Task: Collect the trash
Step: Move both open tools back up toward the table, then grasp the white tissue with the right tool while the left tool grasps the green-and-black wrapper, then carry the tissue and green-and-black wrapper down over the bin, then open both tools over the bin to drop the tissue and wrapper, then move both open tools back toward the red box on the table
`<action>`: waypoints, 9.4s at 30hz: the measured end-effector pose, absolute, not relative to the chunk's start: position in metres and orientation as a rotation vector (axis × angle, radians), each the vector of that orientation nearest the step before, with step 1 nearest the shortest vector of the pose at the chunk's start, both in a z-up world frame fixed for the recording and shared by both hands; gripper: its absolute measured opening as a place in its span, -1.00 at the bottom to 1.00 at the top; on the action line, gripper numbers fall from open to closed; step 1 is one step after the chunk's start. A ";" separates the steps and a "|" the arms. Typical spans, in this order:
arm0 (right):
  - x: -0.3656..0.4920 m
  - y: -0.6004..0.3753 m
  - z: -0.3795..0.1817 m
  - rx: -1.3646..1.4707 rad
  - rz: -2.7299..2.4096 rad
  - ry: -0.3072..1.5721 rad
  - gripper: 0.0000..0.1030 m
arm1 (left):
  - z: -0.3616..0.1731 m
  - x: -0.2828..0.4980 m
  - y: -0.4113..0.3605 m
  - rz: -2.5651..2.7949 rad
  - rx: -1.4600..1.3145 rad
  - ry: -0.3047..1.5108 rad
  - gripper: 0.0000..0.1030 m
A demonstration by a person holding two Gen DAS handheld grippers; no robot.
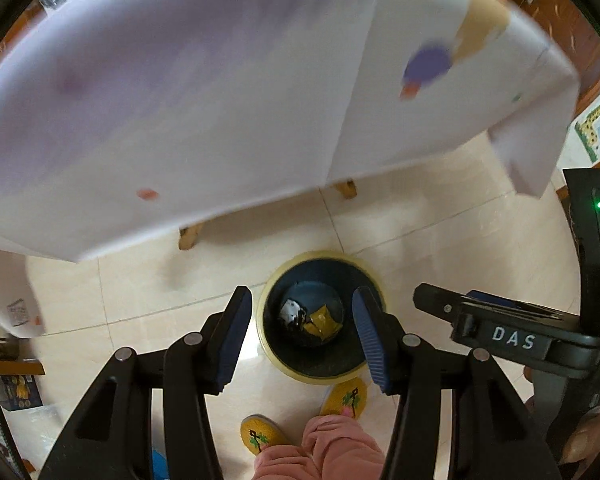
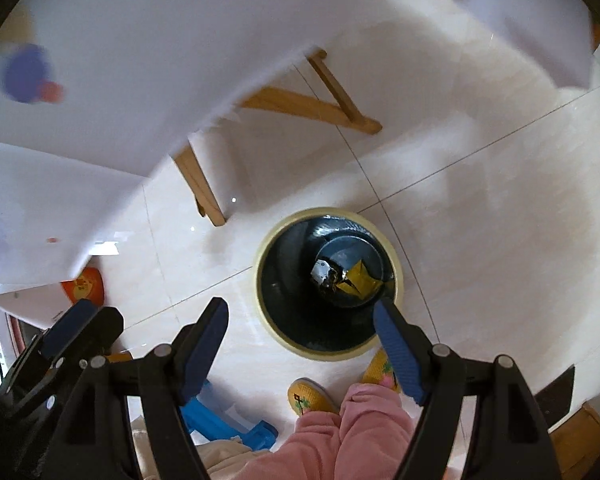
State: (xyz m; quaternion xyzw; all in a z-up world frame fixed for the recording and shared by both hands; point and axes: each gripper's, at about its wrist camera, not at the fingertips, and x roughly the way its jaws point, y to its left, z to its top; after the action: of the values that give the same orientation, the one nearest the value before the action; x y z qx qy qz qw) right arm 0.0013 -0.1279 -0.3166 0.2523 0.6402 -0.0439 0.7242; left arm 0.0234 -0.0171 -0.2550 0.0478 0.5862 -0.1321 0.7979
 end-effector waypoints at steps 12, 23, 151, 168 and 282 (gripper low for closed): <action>-0.004 -0.108 -0.152 0.426 0.003 1.276 0.48 | -0.111 0.020 0.013 -0.239 0.098 1.124 -0.01; 0.007 -0.102 -0.021 0.290 0.080 0.991 0.48 | 0.015 0.024 0.018 -0.150 0.052 0.935 0.19; 0.175 -0.046 -0.004 0.493 -0.015 0.882 -0.52 | -0.039 0.293 0.077 -0.434 0.057 1.412 -0.80; -0.004 -0.138 -0.027 0.467 0.046 0.938 -0.52 | -0.049 0.100 -0.046 -0.433 0.090 1.402 -0.80; 0.010 -0.088 -0.006 0.468 -0.124 0.950 -0.17 | 0.024 0.095 0.007 -0.482 0.143 0.949 0.25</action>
State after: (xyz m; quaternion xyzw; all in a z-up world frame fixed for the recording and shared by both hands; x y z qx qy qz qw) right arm 0.0105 -0.0884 -0.0065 0.2230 0.4528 -0.0593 0.8612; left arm 0.0948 0.0070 0.0238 0.0683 0.4518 -0.2295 0.8594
